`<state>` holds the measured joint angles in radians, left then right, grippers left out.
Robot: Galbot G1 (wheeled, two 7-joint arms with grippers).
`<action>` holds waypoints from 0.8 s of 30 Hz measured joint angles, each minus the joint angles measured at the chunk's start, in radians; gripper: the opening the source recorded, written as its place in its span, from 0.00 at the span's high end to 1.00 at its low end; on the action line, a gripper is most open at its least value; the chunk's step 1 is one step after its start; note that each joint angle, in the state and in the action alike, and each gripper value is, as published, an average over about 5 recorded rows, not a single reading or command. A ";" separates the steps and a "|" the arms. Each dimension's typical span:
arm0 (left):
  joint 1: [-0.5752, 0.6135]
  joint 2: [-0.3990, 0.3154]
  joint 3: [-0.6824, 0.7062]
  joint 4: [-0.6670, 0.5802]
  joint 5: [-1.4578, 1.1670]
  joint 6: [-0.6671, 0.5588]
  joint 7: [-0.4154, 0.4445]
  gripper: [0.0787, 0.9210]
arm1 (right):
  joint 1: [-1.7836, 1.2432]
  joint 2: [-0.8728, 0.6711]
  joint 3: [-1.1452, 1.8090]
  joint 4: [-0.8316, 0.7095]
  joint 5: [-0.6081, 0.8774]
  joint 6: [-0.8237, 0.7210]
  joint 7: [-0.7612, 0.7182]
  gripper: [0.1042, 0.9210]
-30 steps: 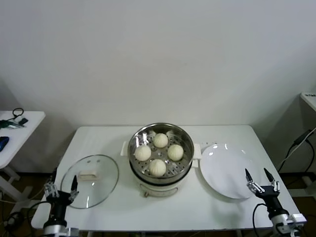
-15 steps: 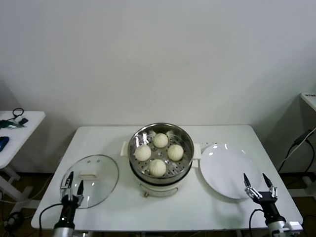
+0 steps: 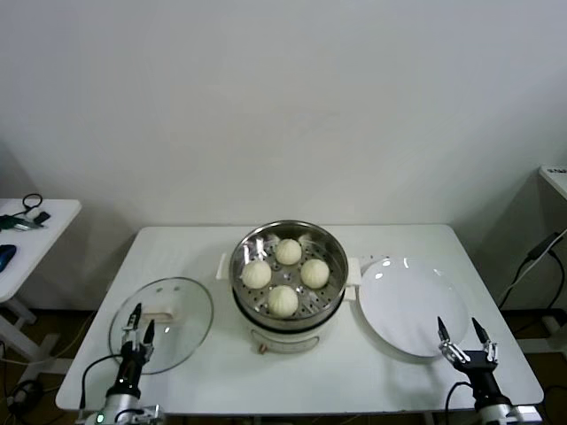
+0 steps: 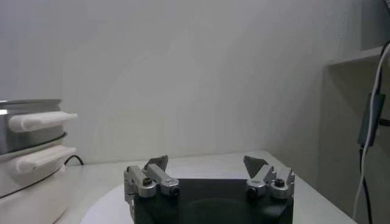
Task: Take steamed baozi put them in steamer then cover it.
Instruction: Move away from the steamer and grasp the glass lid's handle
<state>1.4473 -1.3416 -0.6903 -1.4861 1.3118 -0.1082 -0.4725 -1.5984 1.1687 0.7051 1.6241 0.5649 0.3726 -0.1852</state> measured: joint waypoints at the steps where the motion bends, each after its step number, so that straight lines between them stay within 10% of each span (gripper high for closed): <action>1: -0.008 0.001 0.003 0.007 0.004 0.001 0.002 0.12 | -0.001 0.002 0.001 0.001 0.000 0.000 0.000 0.12; 14: -0.094 0.009 0.021 0.086 0.036 0.010 0.009 0.14 | -0.013 0.017 0.009 0.009 -0.003 0.017 0.000 0.12; 24: -0.124 0.018 0.022 0.136 0.060 -0.006 0.003 0.48 | -0.014 0.019 0.013 0.014 -0.005 0.019 0.000 0.12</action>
<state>1.3232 -1.3241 -0.6684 -1.3503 1.3719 -0.1139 -0.4693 -1.6120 1.1873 0.7180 1.6385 0.5596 0.3916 -0.1853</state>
